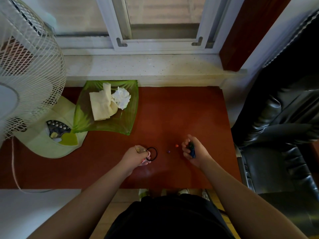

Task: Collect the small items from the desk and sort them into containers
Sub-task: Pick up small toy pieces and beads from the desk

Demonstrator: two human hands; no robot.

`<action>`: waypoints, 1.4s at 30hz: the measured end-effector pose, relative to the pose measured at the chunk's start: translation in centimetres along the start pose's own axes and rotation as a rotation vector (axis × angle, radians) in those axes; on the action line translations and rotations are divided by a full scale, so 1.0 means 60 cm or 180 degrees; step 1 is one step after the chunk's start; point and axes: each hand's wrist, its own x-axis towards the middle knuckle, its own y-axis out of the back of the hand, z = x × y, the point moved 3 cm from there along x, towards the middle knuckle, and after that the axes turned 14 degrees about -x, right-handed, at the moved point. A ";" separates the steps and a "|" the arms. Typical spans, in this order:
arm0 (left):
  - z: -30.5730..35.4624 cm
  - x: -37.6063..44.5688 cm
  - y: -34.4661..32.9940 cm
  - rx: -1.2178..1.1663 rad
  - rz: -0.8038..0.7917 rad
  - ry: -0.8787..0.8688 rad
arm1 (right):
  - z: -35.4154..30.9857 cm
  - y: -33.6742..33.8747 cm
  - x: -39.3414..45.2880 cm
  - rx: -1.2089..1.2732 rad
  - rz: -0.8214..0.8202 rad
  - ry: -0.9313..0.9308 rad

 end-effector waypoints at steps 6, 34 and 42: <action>0.003 -0.001 0.001 0.0004 0.0058 -0.0014 | -0.019 -0.002 0.004 -0.3750 0.0923 0.0839; 0.000 -0.002 0.000 -0.0070 0.0114 0.0067 | -0.006 -0.017 0.004 -0.0213 -0.0298 -0.0159; -0.004 -0.005 0.012 -0.0094 0.0121 0.0115 | 0.001 -0.027 0.007 -0.3305 0.0534 0.0653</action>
